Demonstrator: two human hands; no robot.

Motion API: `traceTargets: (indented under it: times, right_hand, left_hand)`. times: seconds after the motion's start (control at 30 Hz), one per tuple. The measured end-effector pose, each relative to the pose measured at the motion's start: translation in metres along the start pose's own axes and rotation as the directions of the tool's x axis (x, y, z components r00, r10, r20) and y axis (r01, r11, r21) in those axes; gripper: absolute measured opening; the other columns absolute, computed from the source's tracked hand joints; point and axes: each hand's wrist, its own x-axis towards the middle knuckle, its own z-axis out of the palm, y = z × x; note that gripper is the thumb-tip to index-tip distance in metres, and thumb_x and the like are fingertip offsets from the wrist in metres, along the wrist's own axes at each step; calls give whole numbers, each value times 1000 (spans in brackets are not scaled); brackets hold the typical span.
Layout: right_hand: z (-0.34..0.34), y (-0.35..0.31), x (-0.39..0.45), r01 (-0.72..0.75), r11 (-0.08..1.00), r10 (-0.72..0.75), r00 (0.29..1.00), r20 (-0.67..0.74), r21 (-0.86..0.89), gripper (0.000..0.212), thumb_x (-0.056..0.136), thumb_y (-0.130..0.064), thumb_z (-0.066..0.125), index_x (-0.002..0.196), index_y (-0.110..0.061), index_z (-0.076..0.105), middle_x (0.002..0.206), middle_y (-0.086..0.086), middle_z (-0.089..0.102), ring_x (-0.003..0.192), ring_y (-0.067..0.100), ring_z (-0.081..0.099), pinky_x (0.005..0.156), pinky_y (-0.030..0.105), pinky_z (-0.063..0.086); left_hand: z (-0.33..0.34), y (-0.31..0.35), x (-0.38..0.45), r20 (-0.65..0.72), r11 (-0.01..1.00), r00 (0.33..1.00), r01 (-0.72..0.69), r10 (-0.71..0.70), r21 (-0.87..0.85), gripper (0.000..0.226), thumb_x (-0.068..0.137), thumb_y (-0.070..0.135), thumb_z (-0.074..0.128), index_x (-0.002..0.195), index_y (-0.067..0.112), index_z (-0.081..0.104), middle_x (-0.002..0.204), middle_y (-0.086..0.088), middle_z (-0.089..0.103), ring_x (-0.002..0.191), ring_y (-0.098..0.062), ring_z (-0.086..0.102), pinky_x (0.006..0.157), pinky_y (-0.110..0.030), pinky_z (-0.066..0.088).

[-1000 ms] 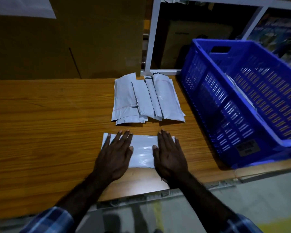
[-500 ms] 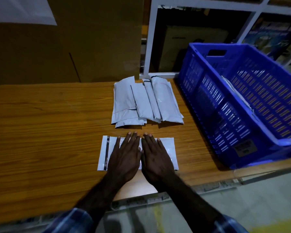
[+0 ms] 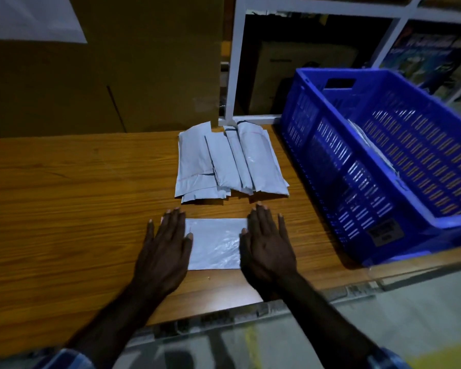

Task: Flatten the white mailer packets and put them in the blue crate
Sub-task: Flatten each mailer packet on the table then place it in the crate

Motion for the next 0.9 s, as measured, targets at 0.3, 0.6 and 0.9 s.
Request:
traceTargets:
  times: [0.3,0.6,0.9]
  right_hand:
    - [24,-18,-4,164,984,-163,987,-11,68,53,108,-33,25,151,-3,33,160,13,25,151,23,19,122,45,17]
    - [-11,40,-23,-58,994,59,998,-13,90,63,100,-41,21,147,-2,38,151,15,41,142,33,34,119,40,19]
    - [-39,-2,12,50,983,-88,974,210,178,48,65,-34,54,110,-20,55,114,1,52,109,28,45,87,39,44]
  left_hand:
    - [12,29,3,73,993,990,-120,119,12,59,104,43,12,150,15,36,156,-2,31,146,-17,24,118,-43,11]
    - [-15,-40,-17,7,992,999,51,-51,-114,67,98,54,20,153,18,28,161,-5,18,148,-17,16,120,-38,8]
    - [-21,-17,13,0,967,972,-233,235,-99,69,87,69,42,133,20,55,130,0,55,121,-21,45,99,-35,37]
